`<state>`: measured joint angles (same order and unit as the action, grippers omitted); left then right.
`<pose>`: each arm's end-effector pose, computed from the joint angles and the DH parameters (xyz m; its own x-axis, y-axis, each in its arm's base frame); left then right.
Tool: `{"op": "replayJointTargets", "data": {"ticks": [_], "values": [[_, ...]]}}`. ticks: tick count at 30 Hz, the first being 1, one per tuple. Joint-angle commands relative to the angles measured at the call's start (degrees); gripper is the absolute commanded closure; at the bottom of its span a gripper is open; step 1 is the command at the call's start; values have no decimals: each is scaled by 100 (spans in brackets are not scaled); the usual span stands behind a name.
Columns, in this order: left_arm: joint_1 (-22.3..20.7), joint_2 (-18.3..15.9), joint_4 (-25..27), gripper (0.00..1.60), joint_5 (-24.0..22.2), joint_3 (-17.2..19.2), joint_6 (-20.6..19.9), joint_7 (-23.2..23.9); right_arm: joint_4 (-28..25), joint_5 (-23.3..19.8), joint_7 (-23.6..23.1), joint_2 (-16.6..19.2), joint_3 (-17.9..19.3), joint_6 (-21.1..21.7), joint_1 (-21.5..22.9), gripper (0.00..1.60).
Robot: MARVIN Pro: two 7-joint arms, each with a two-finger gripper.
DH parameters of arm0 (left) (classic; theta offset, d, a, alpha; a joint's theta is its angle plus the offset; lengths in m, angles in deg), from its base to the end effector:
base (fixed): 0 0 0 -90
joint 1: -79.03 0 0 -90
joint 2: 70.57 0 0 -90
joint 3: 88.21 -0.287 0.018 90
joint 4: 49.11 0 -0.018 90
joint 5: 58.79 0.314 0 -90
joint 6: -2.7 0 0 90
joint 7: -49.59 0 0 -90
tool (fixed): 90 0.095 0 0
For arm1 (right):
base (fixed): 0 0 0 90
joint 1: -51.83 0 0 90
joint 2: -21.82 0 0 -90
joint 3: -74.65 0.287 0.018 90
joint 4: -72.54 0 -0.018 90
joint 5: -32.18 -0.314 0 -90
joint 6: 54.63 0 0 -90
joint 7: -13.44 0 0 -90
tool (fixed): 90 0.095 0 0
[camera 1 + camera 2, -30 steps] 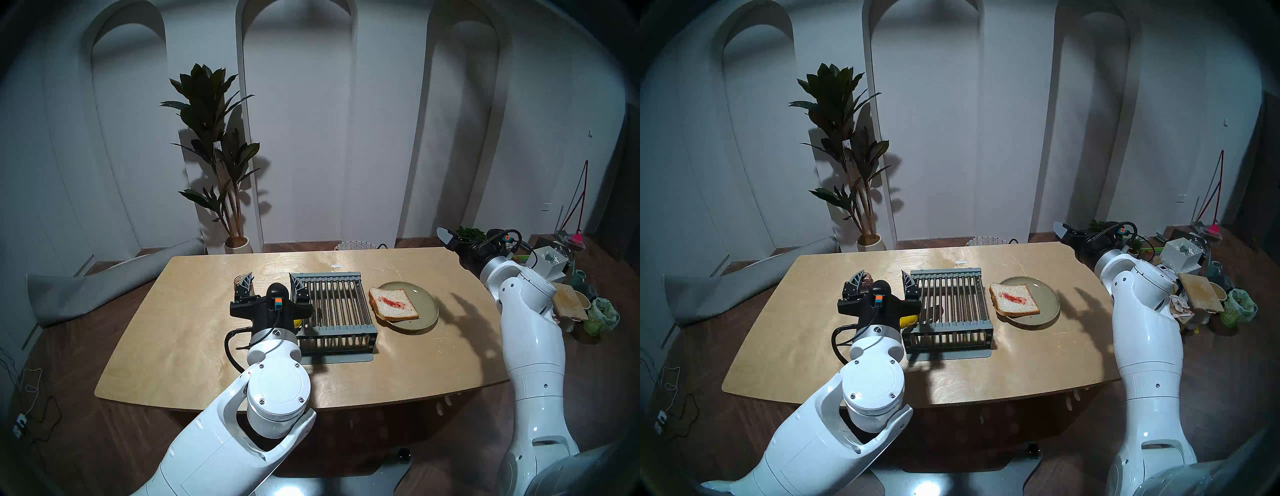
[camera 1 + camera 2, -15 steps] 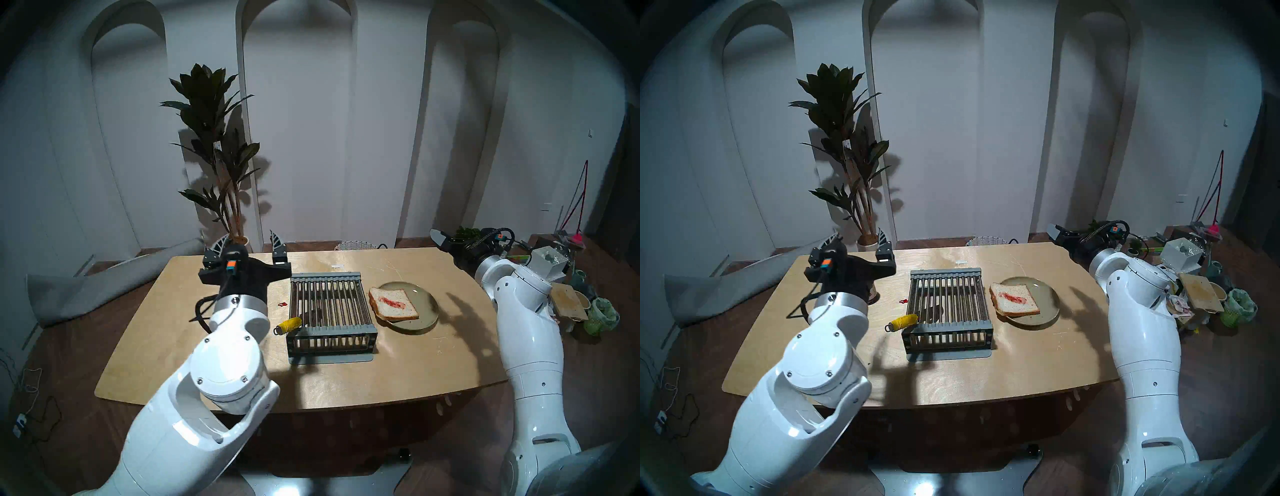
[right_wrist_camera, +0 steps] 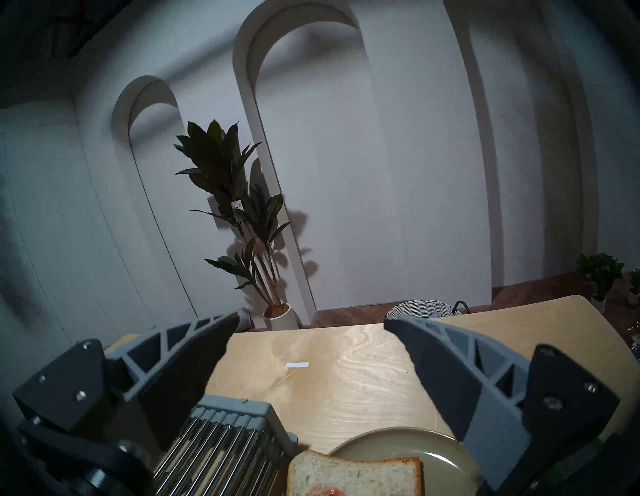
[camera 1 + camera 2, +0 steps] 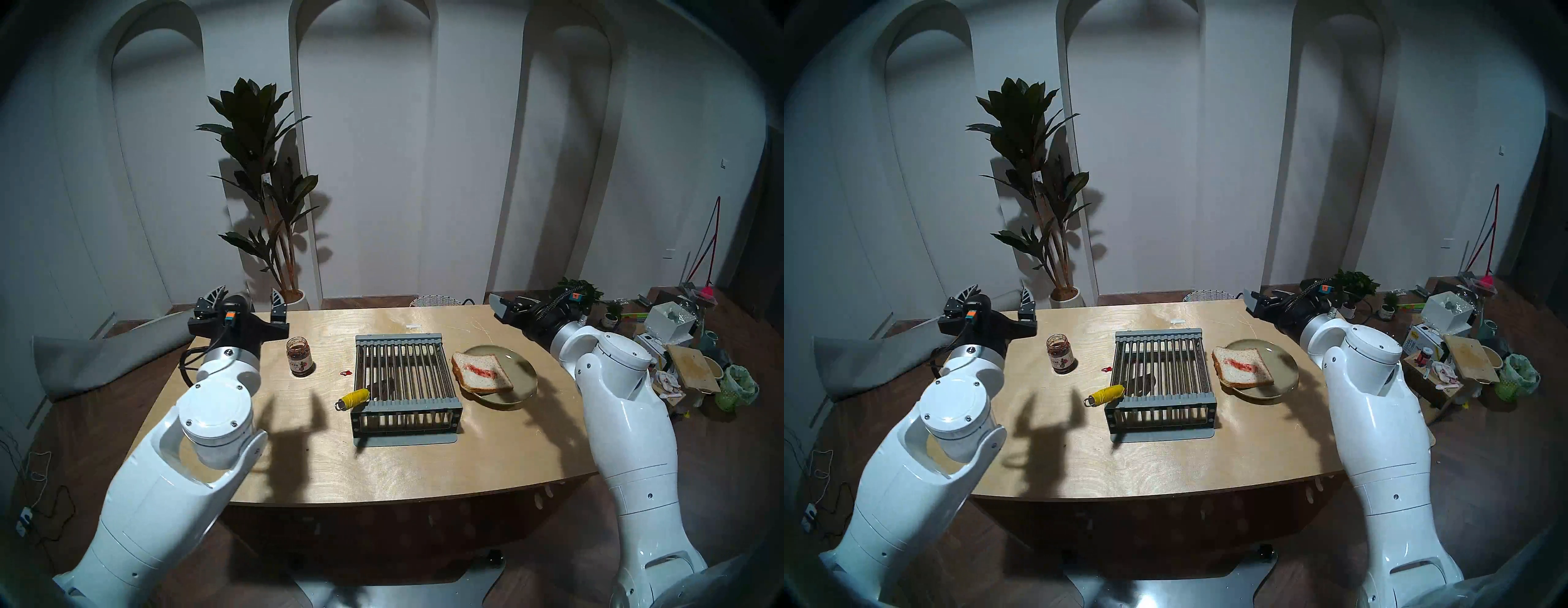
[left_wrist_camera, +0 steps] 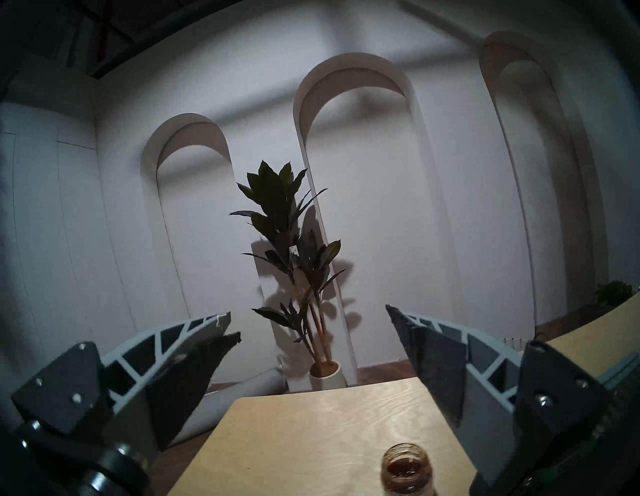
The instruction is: Spread jam over the slice of bread with the knife
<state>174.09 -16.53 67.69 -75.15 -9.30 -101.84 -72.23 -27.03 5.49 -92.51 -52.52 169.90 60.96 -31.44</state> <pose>0.3777 0.0645 -0.1802 -0.0550 -0.3064 0.9503 0.2087 -0.9343 -0.2892 0.4446 -0.0680 -0.2024 0.1405 -0.1803 0.9735 0.2858 -0.9340 -0.2142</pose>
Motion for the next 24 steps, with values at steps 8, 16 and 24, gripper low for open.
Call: {"op": "replayJointTargets", "data": {"ticks": [8,16,24], "values": [[142,-842,-702,0,-561,568,1000,1495,-107,205,337,-633,246,-1322,-736,0],[223,-916,-1186,0,-941,770,1717,2395,180,303,398,-904,261,-2007,-654,0],[34,-556,-1607,0,-1940,992,2171,2902,543,308,355,-961,193,-2605,-507,0]]}}
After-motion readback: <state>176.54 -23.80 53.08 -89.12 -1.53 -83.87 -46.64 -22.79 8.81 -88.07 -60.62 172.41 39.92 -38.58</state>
